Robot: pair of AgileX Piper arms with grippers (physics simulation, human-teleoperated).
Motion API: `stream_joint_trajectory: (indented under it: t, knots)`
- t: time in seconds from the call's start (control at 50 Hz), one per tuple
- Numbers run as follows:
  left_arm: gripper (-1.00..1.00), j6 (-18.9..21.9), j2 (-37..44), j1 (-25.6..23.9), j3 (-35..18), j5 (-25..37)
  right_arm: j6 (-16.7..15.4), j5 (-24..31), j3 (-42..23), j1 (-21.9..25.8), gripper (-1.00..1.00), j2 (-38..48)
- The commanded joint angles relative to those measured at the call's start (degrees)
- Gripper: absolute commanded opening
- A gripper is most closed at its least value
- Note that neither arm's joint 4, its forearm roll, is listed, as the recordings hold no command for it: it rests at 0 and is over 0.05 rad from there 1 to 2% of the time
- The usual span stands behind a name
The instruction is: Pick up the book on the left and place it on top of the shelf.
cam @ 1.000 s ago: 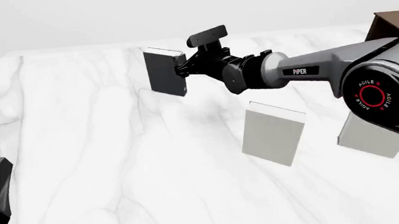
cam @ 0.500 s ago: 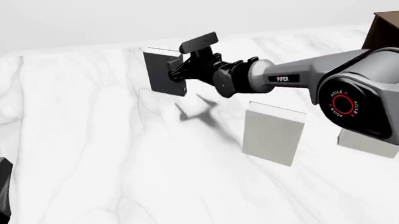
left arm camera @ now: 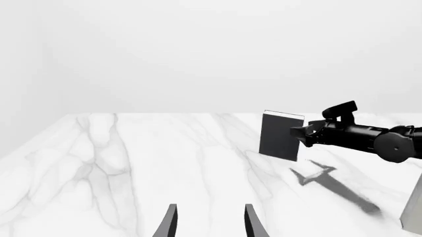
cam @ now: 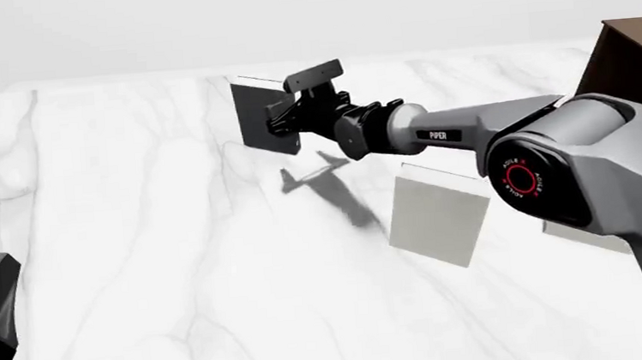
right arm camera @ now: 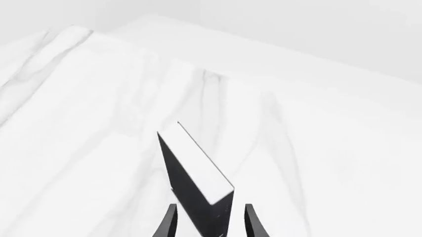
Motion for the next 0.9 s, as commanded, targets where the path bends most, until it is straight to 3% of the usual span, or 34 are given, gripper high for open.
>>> stream_joint_trajectory:
  t: [0.02, 0.9]
  knots:
    - [1.0, 0.0, 0.0, 0.0, 0.0, 0.0, -0.08, 1.39, -3.19, -0.37, 1.0, 2.47]
    - [1.0, 0.0, 0.0, 0.0, 0.0, 0.0, 0.88, 2.59, -7.83, 0.06, 1.0, 6.2]
